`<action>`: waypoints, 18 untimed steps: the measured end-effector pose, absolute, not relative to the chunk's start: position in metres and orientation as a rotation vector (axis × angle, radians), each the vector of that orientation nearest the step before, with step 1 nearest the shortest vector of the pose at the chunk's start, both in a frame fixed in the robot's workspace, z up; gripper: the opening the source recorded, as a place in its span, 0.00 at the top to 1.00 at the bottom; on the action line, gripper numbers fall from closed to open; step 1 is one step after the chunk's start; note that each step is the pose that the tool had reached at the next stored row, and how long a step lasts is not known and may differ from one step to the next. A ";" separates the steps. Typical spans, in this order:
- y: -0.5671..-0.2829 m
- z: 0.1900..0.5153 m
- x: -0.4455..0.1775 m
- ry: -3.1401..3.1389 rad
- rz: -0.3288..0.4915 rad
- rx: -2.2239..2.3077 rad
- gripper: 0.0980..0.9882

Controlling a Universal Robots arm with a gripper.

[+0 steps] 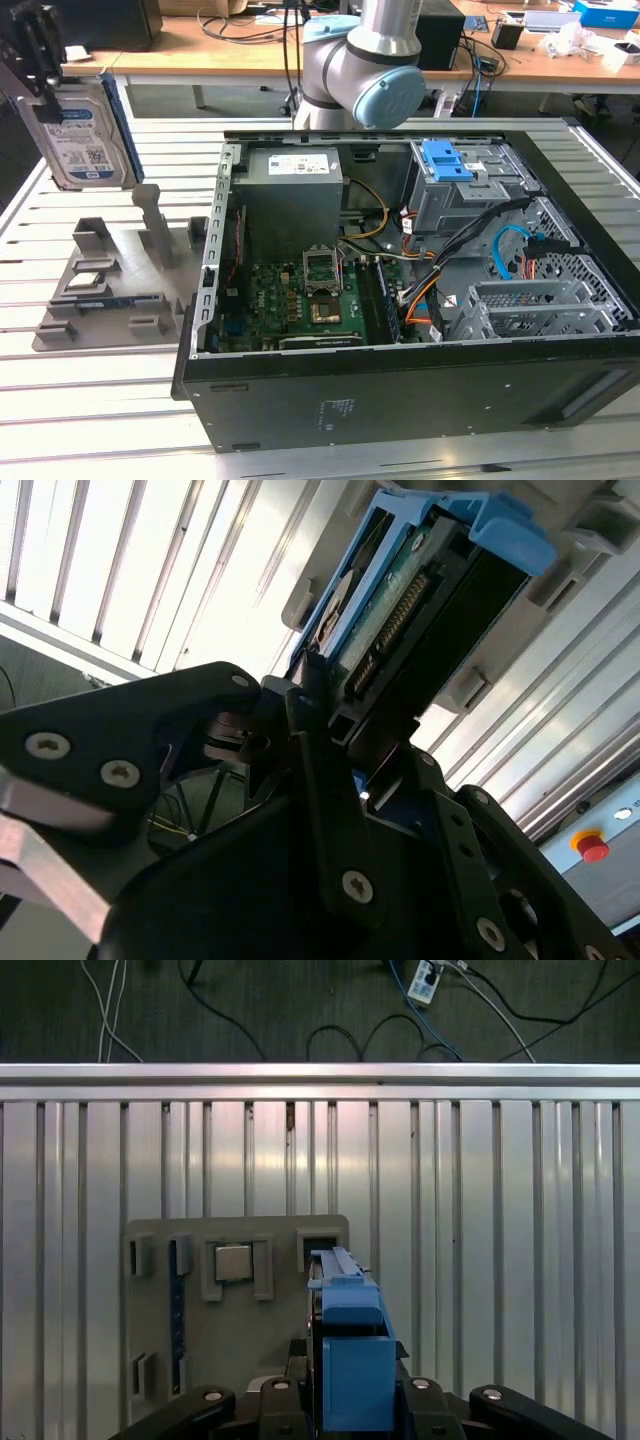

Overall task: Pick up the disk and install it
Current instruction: 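Pick up the disk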

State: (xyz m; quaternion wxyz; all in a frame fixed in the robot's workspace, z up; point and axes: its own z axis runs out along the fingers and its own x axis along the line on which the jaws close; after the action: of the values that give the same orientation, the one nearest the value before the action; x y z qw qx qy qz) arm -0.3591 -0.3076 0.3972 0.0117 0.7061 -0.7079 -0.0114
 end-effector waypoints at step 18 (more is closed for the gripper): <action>-0.307 0.446 -0.359 -2.208 -0.036 2.202 0.70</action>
State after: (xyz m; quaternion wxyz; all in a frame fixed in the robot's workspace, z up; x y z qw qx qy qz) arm -0.3591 -0.3072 0.4464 0.0117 0.7061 -0.7079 -0.0114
